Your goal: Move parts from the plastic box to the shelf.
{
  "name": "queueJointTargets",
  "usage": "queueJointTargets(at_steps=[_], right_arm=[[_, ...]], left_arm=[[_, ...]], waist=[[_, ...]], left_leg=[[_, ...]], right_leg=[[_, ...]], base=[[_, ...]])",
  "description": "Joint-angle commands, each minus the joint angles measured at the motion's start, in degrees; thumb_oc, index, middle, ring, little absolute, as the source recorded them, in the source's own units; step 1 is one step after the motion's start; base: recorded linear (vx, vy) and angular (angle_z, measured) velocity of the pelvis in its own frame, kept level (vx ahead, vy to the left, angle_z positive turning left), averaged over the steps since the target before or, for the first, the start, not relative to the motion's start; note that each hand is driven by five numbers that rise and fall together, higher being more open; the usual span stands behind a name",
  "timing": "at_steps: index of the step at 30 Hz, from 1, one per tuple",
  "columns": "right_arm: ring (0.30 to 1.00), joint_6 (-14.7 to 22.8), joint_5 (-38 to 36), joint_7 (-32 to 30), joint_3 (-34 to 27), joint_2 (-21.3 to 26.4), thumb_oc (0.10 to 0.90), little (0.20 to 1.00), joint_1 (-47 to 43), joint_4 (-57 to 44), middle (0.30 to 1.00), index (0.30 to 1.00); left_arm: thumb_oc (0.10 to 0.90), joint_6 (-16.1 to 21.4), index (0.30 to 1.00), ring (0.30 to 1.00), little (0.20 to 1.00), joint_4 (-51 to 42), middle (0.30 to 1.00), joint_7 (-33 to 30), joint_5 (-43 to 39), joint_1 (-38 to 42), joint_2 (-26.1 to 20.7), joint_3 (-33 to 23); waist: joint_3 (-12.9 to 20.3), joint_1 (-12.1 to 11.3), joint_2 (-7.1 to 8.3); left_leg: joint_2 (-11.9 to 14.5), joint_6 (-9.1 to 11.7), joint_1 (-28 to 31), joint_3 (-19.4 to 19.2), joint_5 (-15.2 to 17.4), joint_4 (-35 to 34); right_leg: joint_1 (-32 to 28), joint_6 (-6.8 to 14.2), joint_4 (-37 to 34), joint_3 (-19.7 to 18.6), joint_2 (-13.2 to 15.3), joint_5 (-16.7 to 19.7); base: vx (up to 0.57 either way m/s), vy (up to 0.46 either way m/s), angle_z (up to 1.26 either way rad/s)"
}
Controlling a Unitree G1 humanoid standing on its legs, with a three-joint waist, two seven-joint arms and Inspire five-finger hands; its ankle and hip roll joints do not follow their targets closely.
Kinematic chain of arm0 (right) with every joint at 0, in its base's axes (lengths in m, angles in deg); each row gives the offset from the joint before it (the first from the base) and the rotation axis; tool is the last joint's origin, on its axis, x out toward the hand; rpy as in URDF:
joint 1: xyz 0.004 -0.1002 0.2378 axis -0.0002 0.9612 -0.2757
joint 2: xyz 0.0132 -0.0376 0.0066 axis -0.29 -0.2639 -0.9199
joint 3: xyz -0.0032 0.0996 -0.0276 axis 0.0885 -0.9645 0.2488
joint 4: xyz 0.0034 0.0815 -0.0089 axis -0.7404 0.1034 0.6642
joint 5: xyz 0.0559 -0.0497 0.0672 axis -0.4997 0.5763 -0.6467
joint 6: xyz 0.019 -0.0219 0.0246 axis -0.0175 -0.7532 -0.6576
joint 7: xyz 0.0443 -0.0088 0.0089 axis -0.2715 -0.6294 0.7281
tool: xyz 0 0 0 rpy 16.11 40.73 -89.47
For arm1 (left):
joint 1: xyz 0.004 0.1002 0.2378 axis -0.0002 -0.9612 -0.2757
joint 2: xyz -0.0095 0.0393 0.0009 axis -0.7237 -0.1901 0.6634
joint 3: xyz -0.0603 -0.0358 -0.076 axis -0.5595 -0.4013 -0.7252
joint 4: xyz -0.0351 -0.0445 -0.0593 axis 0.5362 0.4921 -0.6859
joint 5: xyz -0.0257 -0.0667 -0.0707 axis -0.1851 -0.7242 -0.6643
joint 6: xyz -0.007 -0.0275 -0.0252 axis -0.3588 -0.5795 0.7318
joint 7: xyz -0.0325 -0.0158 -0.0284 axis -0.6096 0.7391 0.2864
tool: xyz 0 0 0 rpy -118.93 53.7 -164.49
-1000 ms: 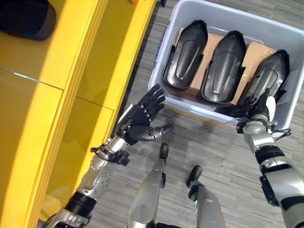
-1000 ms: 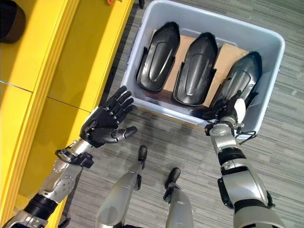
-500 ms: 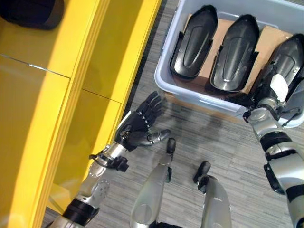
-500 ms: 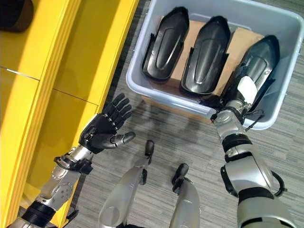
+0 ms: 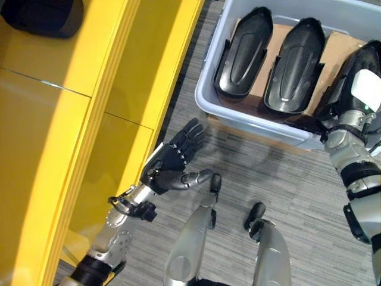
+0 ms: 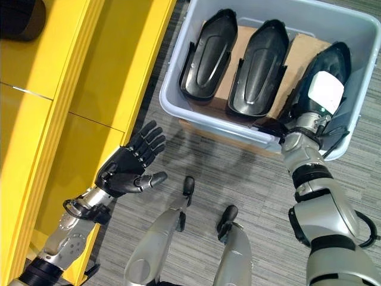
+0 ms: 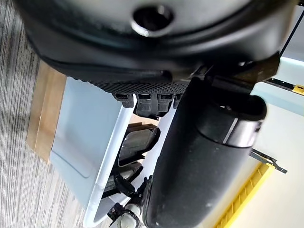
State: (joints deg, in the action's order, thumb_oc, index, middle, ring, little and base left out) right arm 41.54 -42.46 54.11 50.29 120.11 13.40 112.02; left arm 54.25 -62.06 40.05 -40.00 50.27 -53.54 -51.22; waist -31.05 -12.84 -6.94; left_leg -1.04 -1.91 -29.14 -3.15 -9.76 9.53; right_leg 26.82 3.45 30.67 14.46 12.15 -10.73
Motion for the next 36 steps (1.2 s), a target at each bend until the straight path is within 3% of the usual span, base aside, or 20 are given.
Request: queueJointTargets(at_steps=[1, 5, 8, 14, 19, 20, 24, 25, 28, 32, 33, 35, 36], right_arm=[[1.0, 7.6, 2.4, -1.1, 5.2, 8.6, 0.9, 1.0, -10.0, -7.7, 1.0, 1.0], [1.0, 6.9, -0.5, -0.5, 5.5, 8.1, 0.9, 1.0, -11.0, -11.1, 1.0, 1.0], [1.0, 0.7, -7.2, -5.6, 1.2, 6.5, 0.9, 1.0, -9.6, -13.3, 1.0, 1.0], [1.0, -5.8, -19.8, -3.6, -7.0, 0.8, 0.9, 1.0, -5.2, -9.5, 1.0, 1.0], [1.0, -4.8, -29.5, -2.9, -8.1, -0.9, 0.9, 1.0, -5.5, -4.0, 1.0, 1.0], [1.0, -1.6, -36.5, -0.4, -8.6, -1.5, 0.9, 1.0, -5.5, -3.5, 1.0, 1.0], [1.0, 0.5, -35.5, 4.8, -10.7, -1.0, 0.9, 1.0, -3.2, -5.2, 1.0, 1.0], [1.0, 0.4, -35.5, 6.0, -10.9, -0.5, 0.9, 1.0, -1.9, -6.0, 1.0, 1.0], [1.0, 1.2, -37.9, 10.0, -13.1, -0.3, 0.9, 1.0, 2.0, -8.0, 1.0, 1.0], [1.0, 2.1, -37.7, 13.0, -13.5, -0.4, 0.9, 1.0, 2.5, -7.8, 1.0, 1.0], [1.0, 2.8, -37.7, 13.3, -13.0, -0.3, 0.9, 1.0, 1.5, -7.4, 1.0, 1.0], [1.0, 2.7, -37.6, 13.4, -10.0, -1.3, 0.9, 1.0, -3.3, -6.4, 1.0, 1.0], [1.0, 2.3, -37.1, 13.2, -9.5, -2.4, 0.9, 1.0, -3.8, -6.0, 1.0, 1.0]], left_arm=[[0.9, 5.3, 1.0, 1.0, 1.0, -8.3, 1.0, 3.0, -4.0, 1.0, 0.5, -0.3], [0.9, 5.4, 1.0, 1.0, 1.0, -8.4, 1.0, 2.9, -3.4, 0.6, 0.9, -0.3], [0.9, 5.5, 1.0, 1.0, 1.0, -8.9, 1.0, 2.7, -3.4, 0.3, 1.1, -0.1], [0.9, 4.6, 1.0, 1.0, 1.0, -9.7, 1.0, 1.3, -3.2, 0.9, 2.7, 0.3], [0.9, 4.9, 1.0, 1.0, 1.0, -8.5, 1.0, -0.2, -3.5, 3.0, 3.8, 1.5], [0.9, 4.9, 1.0, 1.0, 1.0, -8.3, 1.0, -0.4, -3.4, 3.3, 4.5, 1.7], [0.9, 3.8, 1.0, 1.0, 1.0, -8.6, 1.0, -0.7, -3.5, 2.6, 4.8, 1.5], [0.9, 3.4, 1.0, 1.0, 1.0, -8.7, 1.0, -0.3, -3.7, 1.9, 4.6, 1.3], [0.9, 1.4, 1.0, 1.0, 1.0, -8.7, 1.0, 1.4, -2.6, 0.4, 4.1, 1.2], [0.9, 0.2, 1.0, 1.0, 1.0, -8.2, 1.0, 1.7, -0.3, 0.9, 4.1, 2.8], [0.9, 1.0, 1.0, 1.0, 1.0, -8.0, 1.0, 1.1, 0.1, 1.4, 3.9, 3.1], [0.9, 5.2, 1.0, 1.0, 1.0, -6.6, 1.0, -1.1, -2.5, 3.1, 2.0, 4.1], [0.9, 6.1, 1.0, 1.0, 1.0, -6.3, 1.0, -1.5, -1.8, 3.3, 1.8, 4.4]], waist=[[1.3, -0.1, -3.0], [1.3, -0.1, -2.91], [1.3, 0.5, -3.01], [1.3, 1.0, -3.1], [1.3, 1.2, -2.62], [1.3, 1.1, -2.29], [1.3, 1.2, -1.2], [1.3, 1.1, -0.47], [1.3, 0.9, 0.62], [1.3, 1.5, 1.18], [1.3, 1.9, 1.22], [1.3, 4.6, 3.14], [1.3, 5.0, 3.31]], left_leg=[[-0.4, 0.8, 1.7, -2.0, 8.3, 3.2], [-0.3, 0.8, 1.9, -2.1, 8.3, 3.0], [-0.3, 0.9, 2.5, -2.4, 8.8, 3.2], [-0.2, 1.0, 2.6, -2.5, 9.8, 3.7], [0.0, 0.9, 2.7, -2.9, 11.0, 5.2], [0.1, 0.7, 3.0, -3.1, 11.4, 5.7], [0.1, -0.2, 3.9, -3.3, 13.9, 9.8], [-0.4, -0.3, 5.0, -3.0, 16.2, 11.6], [-1.0, -2.0, 6.5, -2.6, 18.7, 14.9], [-0.9, -2.1, 7.0, -2.5, 20.1, 16.5], [-0.5, -2.1, 6.1, -3.0, 18.7, 15.9], [0.0, -1.0, 6.3, -3.7, 19.2, 13.8], [0.7, -0.9, 6.9, -3.6, 20.1, 13.6]], right_leg=[[0.0, -1.7, 1.2, -0.7, -2.8, -0.2], [0.0, -1.9, 1.3, -0.7, -2.9, -0.3], [-0.2, -2.0, 1.5, -1.1, -3.0, -0.5], [0.1, -2.2, 0.8, -1.7, -3.0, -0.3], [-0.1, -2.2, 0.5, -1.8, -2.8, -0.1], [-0.5, -2.2, 0.2, -2.1, -2.6, 0.1], [-2.4, -2.7, 3.3, -2.4, -1.5, -1.7], [-4.2, -2.5, 5.1, -3.0, -1.0, -3.9], [-6.4, -3.0, 11.7, -4.0, 0.6, -3.6], [-5.4, -2.0, 8.5, -4.8, 1.0, -0.7], [-4.4, -1.6, 2.7, -4.6, 0.8, 3.4], [-2.0, 4.0, -16.0, -8.3, 1.2, 17.1], [-1.0, 4.7, -17.7, -9.1, 1.1, 19.4]], base=[[0.02, -0.034, -0.02], [0.0, -0.008, -0.01], [0.01, 0.005, 0.01], [0.02, 0.058, -0.07], [0.06, 0.099, -0.05], [0.11, 0.167, -0.16], [0.16, 0.216, -0.16], [0.25, 0.126, 0.11], [0.21, 0.025, 0.1], [0.05, -0.064, 0.15], [-0.07, -0.211, 0.03], [-0.05, -0.324, -0.03], [0.0, -0.419, 0.0]])
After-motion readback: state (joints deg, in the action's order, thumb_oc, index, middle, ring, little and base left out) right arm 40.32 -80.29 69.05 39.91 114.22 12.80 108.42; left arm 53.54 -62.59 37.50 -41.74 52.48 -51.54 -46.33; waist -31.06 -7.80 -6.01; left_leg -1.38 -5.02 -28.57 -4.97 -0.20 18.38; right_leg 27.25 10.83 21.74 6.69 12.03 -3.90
